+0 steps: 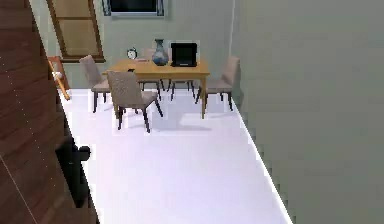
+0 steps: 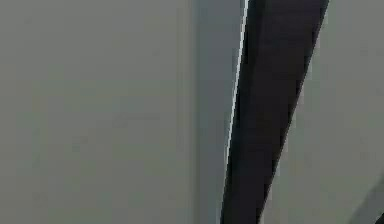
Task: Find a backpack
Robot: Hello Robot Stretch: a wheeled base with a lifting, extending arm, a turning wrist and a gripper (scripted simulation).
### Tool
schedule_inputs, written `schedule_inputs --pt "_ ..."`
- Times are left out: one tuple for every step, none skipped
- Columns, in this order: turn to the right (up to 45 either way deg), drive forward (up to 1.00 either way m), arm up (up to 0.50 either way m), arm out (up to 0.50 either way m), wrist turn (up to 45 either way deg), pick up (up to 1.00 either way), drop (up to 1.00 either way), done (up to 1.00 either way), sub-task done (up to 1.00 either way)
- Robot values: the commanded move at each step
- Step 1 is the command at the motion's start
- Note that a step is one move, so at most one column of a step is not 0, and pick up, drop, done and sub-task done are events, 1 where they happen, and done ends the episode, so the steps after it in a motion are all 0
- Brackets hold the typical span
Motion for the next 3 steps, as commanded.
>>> schedule_inputs --pt "45.0 0.0 0.0 0.0 0.0 0.0 0.0 0.0 0.0" --pt "45.0 0.0 0.0 0.0 0.0 0.0 0.0 0.0 0.0" --pt "45.0 0.0 0.0 0.0 0.0 0.0 0.0 0.0 0.0"
